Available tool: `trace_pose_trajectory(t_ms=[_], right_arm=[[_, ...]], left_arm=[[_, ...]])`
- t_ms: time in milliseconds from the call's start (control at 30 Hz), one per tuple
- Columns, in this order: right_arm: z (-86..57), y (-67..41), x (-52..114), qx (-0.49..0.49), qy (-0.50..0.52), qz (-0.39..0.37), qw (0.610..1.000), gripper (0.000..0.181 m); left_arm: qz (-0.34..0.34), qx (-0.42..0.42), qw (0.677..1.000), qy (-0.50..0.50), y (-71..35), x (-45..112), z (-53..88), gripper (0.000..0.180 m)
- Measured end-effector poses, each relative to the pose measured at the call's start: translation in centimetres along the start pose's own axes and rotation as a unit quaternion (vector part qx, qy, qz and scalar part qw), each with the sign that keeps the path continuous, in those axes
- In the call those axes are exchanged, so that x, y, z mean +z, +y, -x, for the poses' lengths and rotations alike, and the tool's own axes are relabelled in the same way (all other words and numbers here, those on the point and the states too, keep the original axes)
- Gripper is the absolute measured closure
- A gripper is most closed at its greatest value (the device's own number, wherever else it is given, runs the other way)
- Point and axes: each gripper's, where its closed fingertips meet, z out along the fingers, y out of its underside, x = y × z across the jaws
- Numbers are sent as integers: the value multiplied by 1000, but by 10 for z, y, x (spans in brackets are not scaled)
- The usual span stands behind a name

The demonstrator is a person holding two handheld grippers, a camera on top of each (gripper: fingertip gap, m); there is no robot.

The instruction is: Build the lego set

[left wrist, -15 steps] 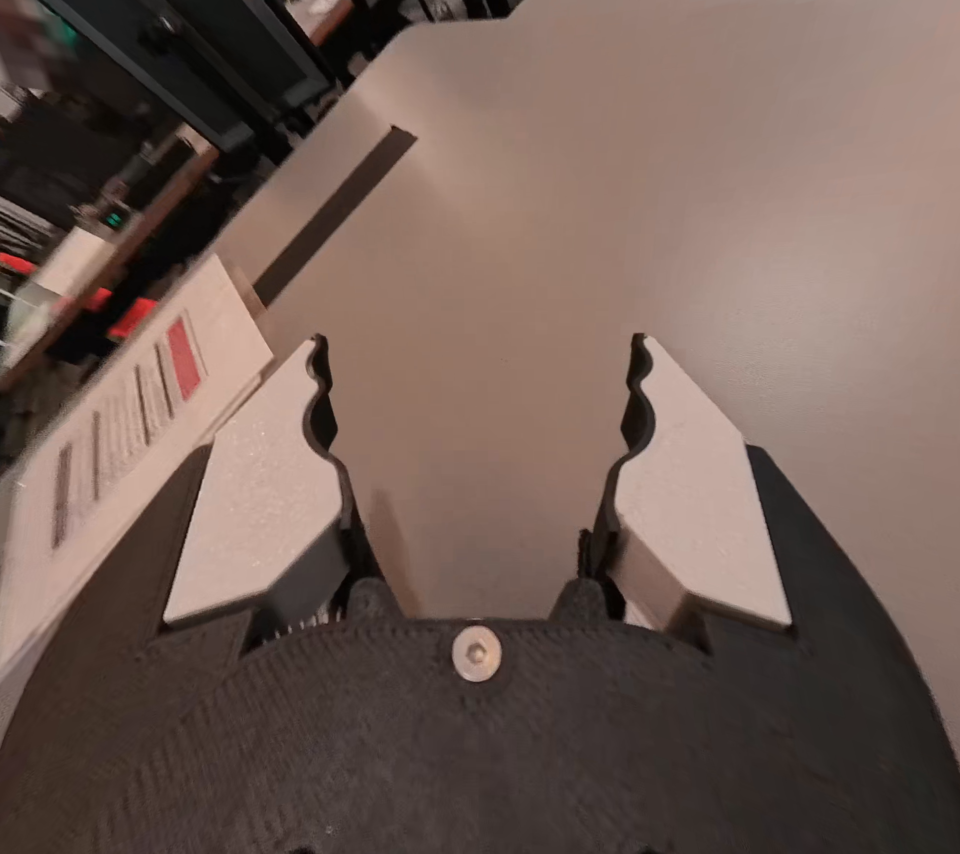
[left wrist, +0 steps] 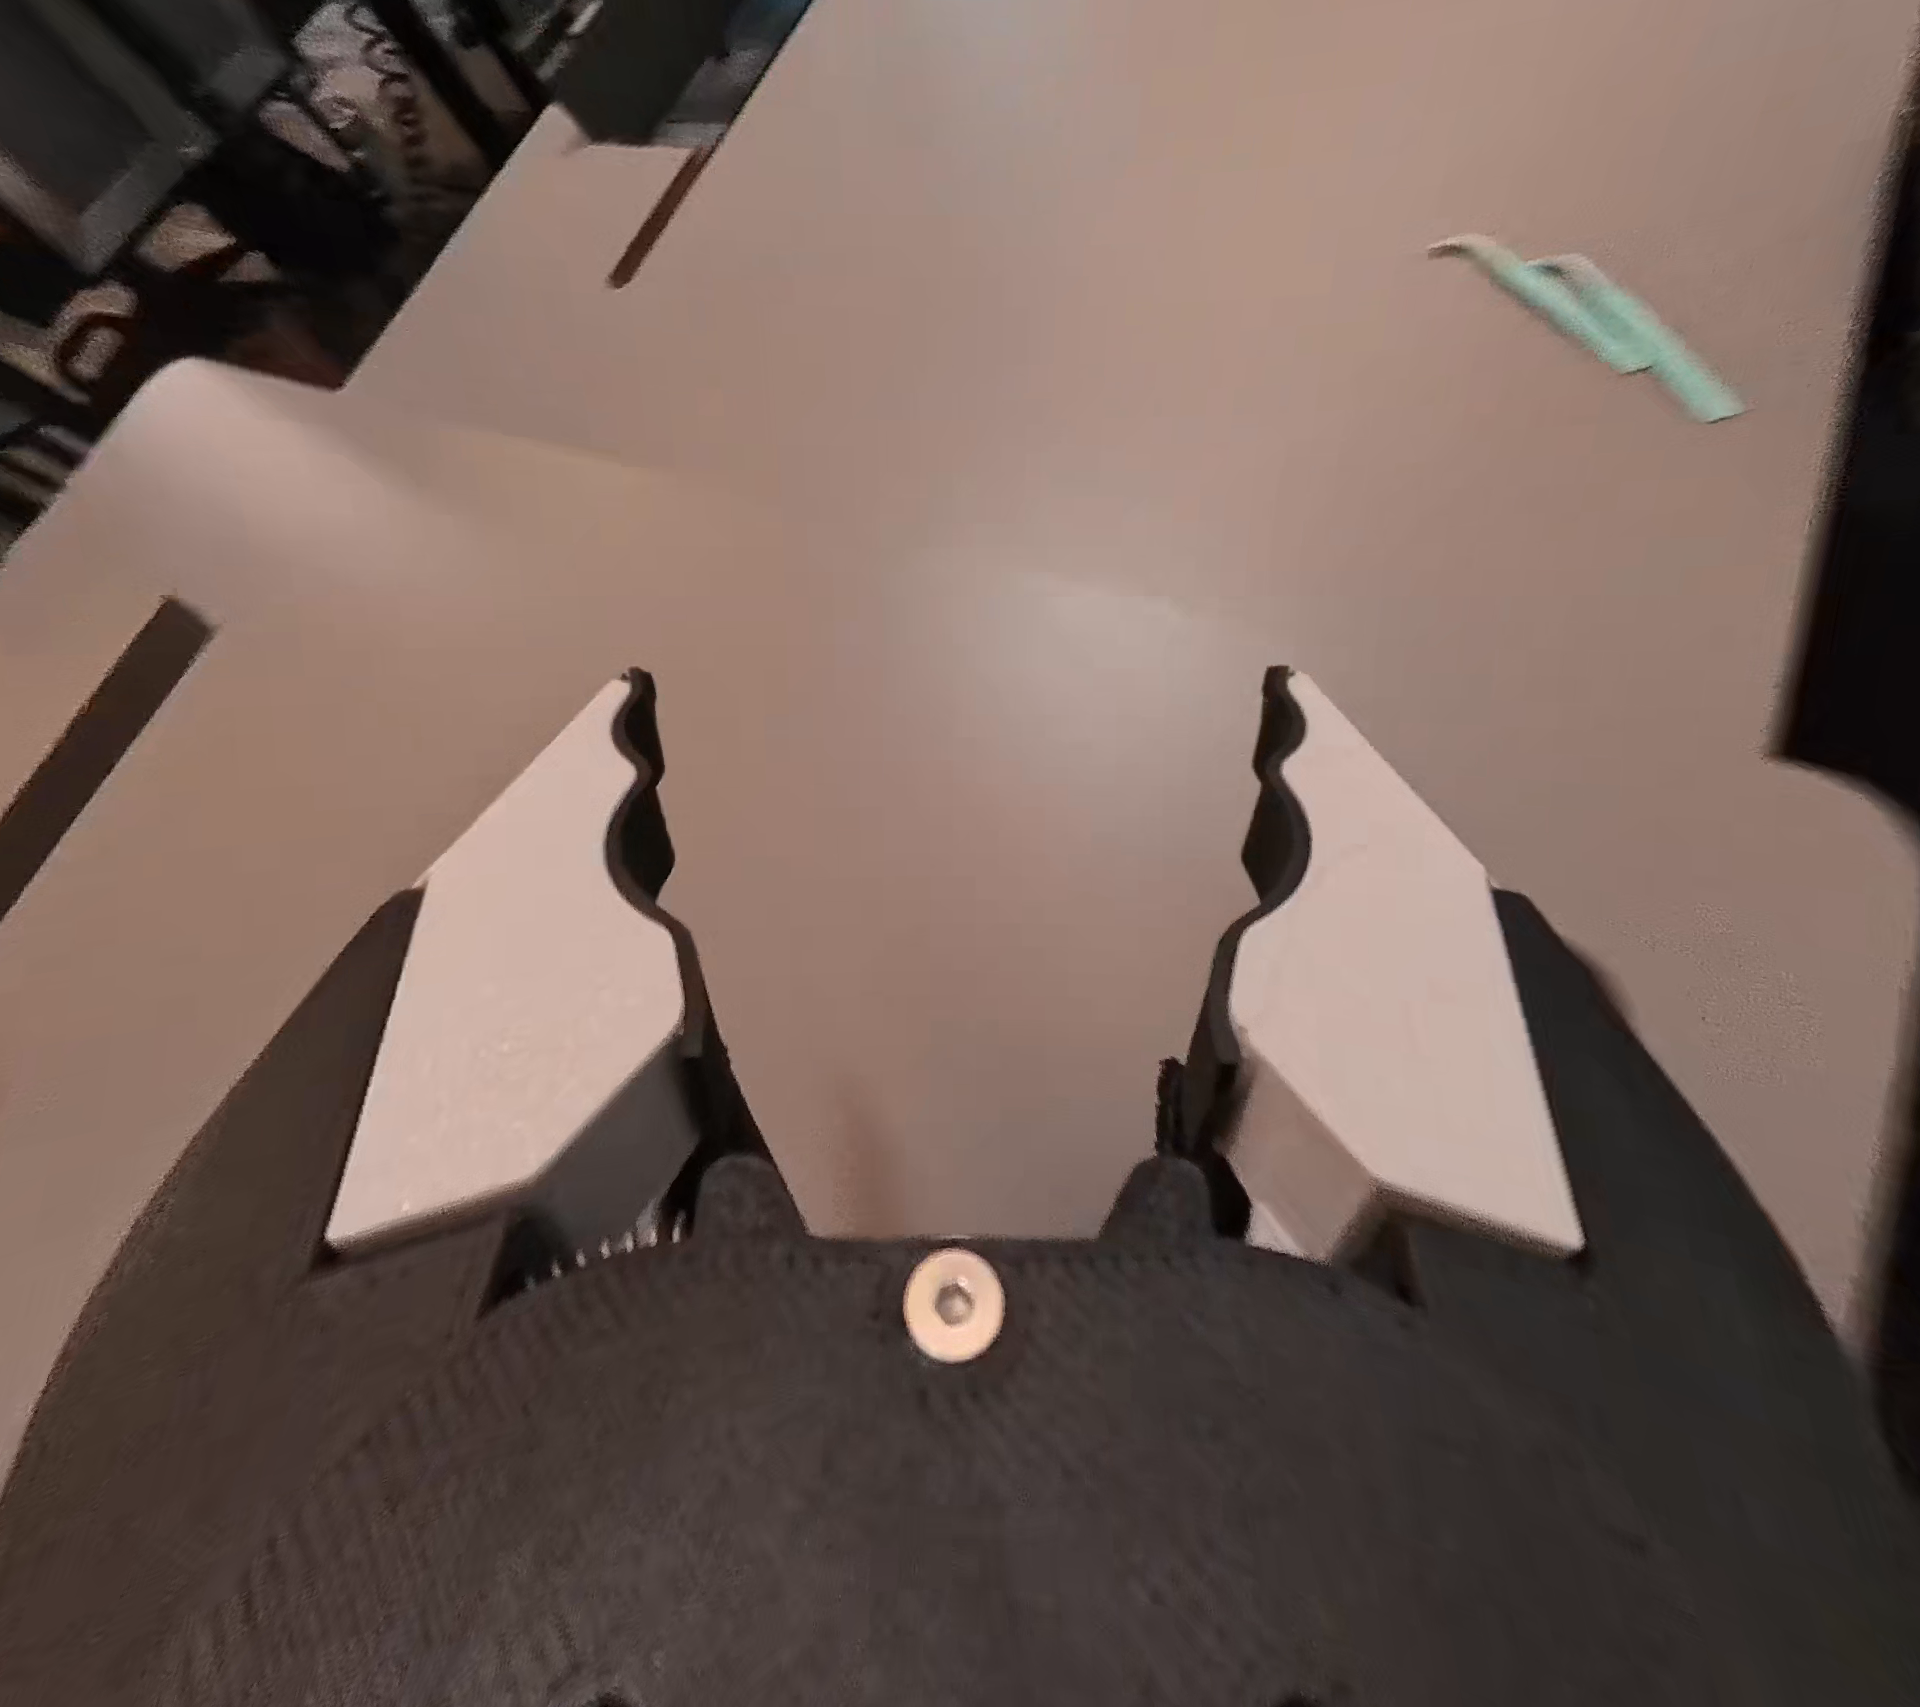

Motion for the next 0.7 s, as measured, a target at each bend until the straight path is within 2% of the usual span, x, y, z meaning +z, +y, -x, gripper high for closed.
trace_pose_trajectory(t_ms=[100, 200, 367, 467, 567, 700], right_arm=[[-54, 5, -1, -37, 31, -2, 999, 59], [-109, 14, 3, -24, 3, 4, 1000, 53], [-190, 50, 7, -30, -91, 11, 995, 50], [-230, 84, 2, -76, -127, 49, 988, 46], [-266, 99, -9, -176, -113, 43, 977, 47], [-268, 112, -13, -212, -156, 49, 963, 48]], left_arm=[[14, -9, 1000, 17, -17, -21, -43, 67], [40, -26, 999, 6, -13, -50, -86, 66], [119, -78, 985, -97, 20, -110, -164, 59], [160, -138, 970, -116, 32, -154, -246, 55], [201, -114, 966, -113, 40, -194, -322, 51], [231, -115, 959, -116, 54, -234, -376, 50]])
